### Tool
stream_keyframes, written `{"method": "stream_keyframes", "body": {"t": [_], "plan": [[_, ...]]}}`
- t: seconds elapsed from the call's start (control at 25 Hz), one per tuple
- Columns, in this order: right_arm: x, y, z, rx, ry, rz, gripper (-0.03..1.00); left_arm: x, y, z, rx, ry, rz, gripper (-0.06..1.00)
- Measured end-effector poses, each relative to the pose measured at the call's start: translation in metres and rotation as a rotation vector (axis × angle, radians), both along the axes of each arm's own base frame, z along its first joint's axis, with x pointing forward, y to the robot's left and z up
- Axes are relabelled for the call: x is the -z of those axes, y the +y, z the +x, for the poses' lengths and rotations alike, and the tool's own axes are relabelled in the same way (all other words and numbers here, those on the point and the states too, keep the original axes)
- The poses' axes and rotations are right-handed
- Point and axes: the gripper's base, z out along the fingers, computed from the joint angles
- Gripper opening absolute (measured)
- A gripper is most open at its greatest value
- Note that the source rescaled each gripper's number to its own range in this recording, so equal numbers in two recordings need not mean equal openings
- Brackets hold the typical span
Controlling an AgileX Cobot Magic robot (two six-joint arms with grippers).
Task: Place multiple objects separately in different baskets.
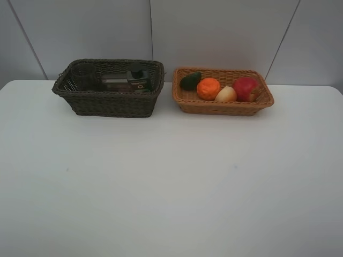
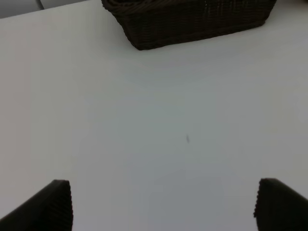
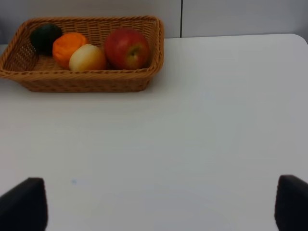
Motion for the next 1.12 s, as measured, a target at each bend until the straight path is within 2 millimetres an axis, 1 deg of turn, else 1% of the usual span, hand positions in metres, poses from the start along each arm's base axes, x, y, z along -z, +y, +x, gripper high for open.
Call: {"method": "stream_keyframes", "body": {"t": [1.12], "plan": [[0.0,0.0,0.0,0.0,0.0,0.0,1.0,0.0,0.0,0.0,0.001,0.0,0.0,1.0]]}}
